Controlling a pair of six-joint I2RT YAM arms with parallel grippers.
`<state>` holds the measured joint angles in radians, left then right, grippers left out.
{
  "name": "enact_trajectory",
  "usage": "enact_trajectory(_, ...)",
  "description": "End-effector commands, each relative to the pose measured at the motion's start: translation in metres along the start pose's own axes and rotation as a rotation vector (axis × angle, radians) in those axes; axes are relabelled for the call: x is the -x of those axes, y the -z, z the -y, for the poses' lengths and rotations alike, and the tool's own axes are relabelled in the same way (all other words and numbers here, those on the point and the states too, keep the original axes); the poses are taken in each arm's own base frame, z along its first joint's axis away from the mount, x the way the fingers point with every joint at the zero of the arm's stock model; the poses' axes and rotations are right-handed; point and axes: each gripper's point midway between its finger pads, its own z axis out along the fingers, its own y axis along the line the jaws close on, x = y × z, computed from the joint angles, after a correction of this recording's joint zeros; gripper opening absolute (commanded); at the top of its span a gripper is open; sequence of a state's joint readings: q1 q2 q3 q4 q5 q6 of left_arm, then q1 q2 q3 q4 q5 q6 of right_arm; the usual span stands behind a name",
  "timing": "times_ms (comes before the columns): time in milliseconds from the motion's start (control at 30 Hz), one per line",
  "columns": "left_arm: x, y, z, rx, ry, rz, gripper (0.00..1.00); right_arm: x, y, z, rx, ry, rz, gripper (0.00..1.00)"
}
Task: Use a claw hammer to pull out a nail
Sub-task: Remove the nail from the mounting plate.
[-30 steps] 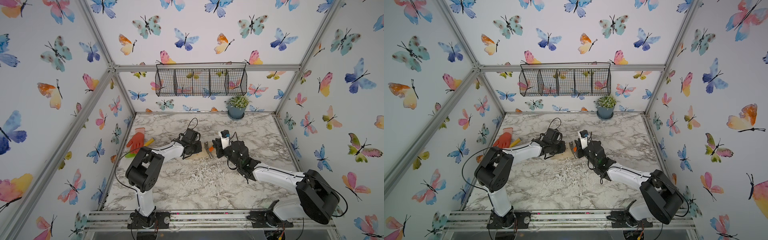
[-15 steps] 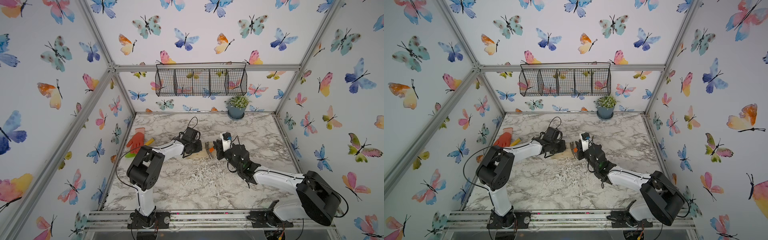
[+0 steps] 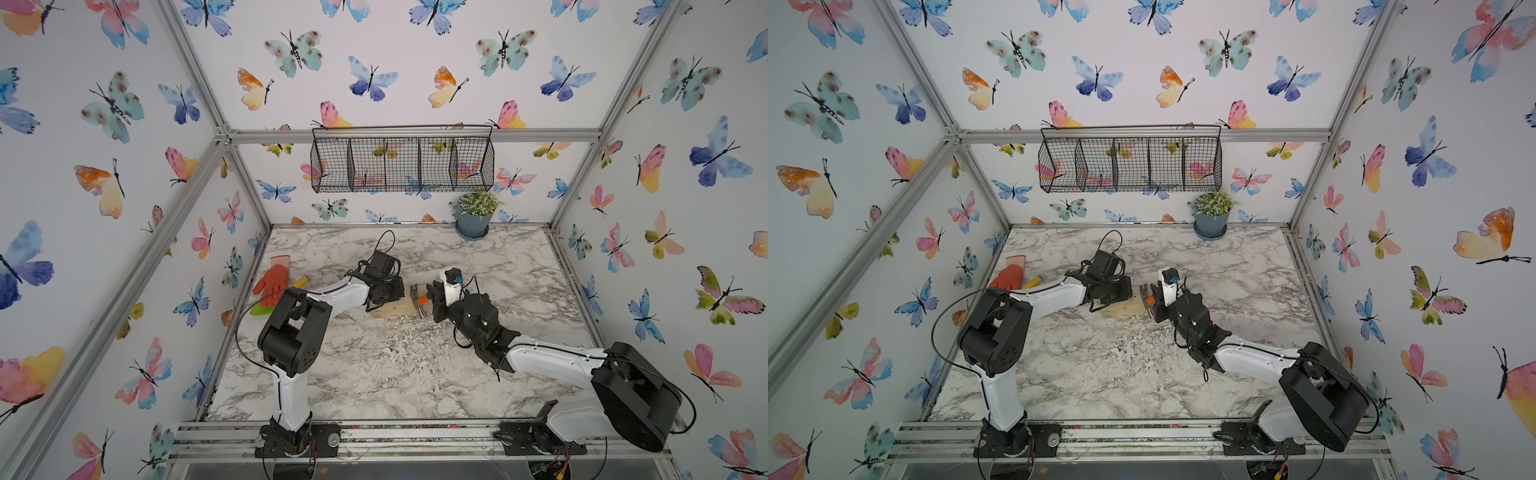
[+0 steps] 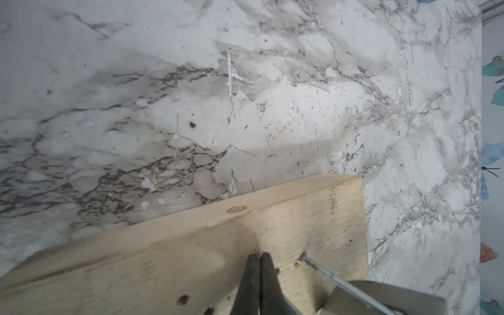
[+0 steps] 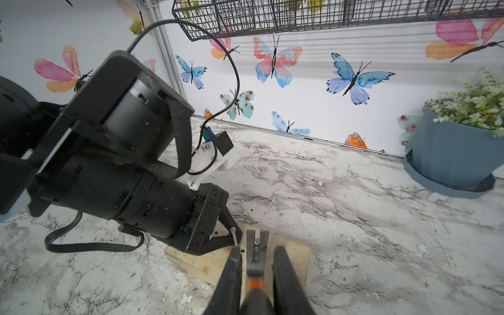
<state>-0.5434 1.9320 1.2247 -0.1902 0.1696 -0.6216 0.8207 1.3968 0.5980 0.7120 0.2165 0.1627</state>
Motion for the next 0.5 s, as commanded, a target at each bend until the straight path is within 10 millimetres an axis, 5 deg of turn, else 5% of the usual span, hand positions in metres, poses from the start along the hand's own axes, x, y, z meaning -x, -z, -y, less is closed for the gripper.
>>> enact_trajectory(0,-0.130,-0.020,-0.111,0.358,0.077,-0.425,0.00,-0.013,0.006,-0.008,0.023,0.024,-0.033,0.03)
enact_trajectory(467,-0.137,-0.024,-0.117,0.360,0.088,-0.454,0.00,-0.029,0.008,-0.014,0.009,0.028,-0.047,0.03)
